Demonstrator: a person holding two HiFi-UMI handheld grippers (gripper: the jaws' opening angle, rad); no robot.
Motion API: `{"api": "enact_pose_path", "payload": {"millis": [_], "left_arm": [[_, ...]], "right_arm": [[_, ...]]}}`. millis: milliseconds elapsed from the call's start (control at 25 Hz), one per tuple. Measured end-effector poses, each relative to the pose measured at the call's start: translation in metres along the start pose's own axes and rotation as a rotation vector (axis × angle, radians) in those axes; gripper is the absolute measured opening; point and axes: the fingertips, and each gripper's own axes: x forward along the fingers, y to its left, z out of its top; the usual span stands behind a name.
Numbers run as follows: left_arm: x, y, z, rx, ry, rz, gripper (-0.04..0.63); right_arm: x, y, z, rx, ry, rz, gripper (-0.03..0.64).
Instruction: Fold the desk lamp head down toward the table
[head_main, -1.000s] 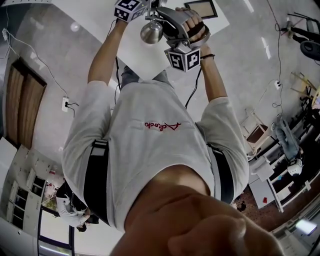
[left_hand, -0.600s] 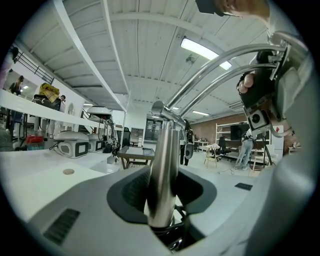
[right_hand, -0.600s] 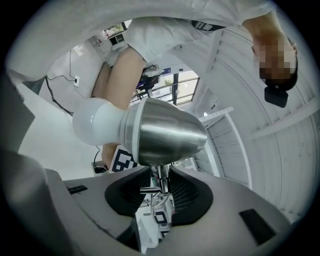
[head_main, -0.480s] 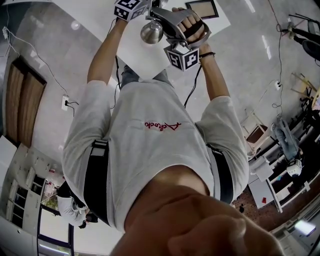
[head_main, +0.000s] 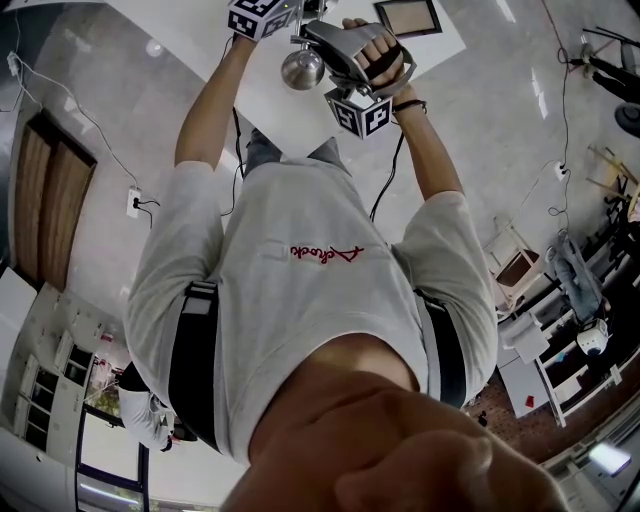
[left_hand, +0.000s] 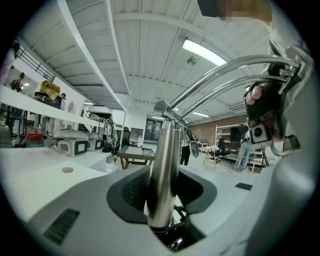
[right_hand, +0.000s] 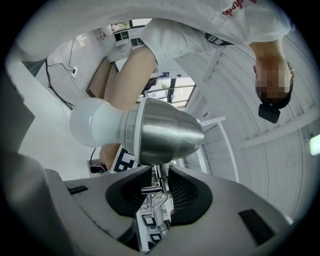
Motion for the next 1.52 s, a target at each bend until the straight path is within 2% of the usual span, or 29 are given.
{"api": "enact_pose_path", "payload": {"millis": [360,640,920,1120,1360,1520], "left_arm": [[-0.002,0.002,0.0,-0.01,-0.011,0.002,0.163],[-0.001,0.003,0.0,-0.008,-0.009,0.001,0.163],[-0.002,0.004,0.0,-0.001,-0.011,0.011,0.165],[-0.013,0.004,0.002,0.011,-0.02,0.027,0.198],[-0.037,0.005,-0.004,0.026,-0.014,0.053,0.198],[-0.055,0.005,0.001,0.031,-0.032,0.088,0.198]], "right_arm": [[-0.002,0.033,-0.002,-0.059,-0.004,-0.024,0.128],[-0.002,0.039,-0.003,-0.037,-0.004,-0.011,0.138],[-0.001,0.039,-0.003,0.029,0.018,0.021,0.166],[-0.015,0.041,-0.023,0.11,0.107,0.041,0.186],[-0.039,0.058,-0.052,0.154,0.225,0.079,0.186],[-0.046,0.061,-0.059,0.19,0.274,0.075,0.187]]}}
